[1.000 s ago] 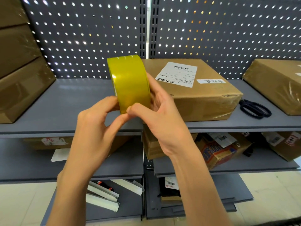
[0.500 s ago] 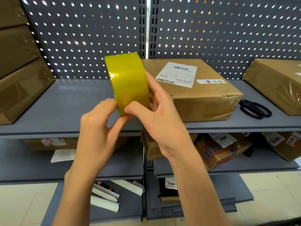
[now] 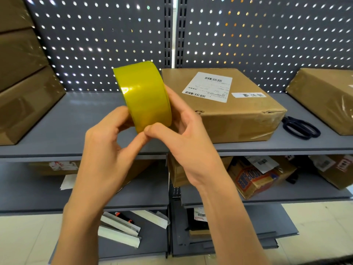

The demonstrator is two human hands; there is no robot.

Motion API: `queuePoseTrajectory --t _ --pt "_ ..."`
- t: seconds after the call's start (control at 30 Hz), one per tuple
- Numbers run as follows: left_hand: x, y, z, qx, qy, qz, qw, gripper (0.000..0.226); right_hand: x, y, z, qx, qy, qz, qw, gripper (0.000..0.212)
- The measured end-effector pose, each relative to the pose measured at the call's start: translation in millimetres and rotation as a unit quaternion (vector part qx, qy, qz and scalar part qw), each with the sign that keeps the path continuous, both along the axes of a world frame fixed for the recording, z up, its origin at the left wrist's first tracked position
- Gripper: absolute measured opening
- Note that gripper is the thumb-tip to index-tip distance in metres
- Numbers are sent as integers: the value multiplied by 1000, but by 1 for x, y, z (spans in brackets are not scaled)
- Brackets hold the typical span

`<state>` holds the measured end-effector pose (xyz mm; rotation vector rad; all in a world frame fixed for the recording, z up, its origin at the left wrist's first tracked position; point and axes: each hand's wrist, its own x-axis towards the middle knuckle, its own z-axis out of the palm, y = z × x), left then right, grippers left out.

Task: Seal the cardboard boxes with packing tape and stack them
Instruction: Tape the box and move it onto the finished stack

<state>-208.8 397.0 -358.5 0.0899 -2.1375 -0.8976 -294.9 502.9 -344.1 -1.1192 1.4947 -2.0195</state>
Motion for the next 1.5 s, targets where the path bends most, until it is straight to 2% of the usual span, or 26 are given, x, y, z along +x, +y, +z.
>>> queuePoseTrajectory --t 0.13,0.33,0.57,0.7,0.93,1.1,1.5 --pt "-3 -1 -4 -12 -43 -26 999 50 -1 1 2 -24 -28 2 999 64" --pt "-4 0 -7 -64 -19 29 997 32 0 0 4 -34 -28 4 999 64" --pt "2 2 1 -68 -22 25 997 30 -2 1 1 -8 -19 -1 1000 67" --pt "3 4 4 -38 1 13 999 22 -2 3 4 -4 -9 -1 1000 66" --pt "-3 6 1 -13 -19 -28 999 40 -3 5 3 -27 -62 14 998 61" --pt "-4 6 -2 -32 -13 5 999 32 -2 4 3 -25 -77 7 997 59" --pt "3 7 3 -30 -7 -5 1000 28 -1 3 -2 -23 -74 27 997 68"
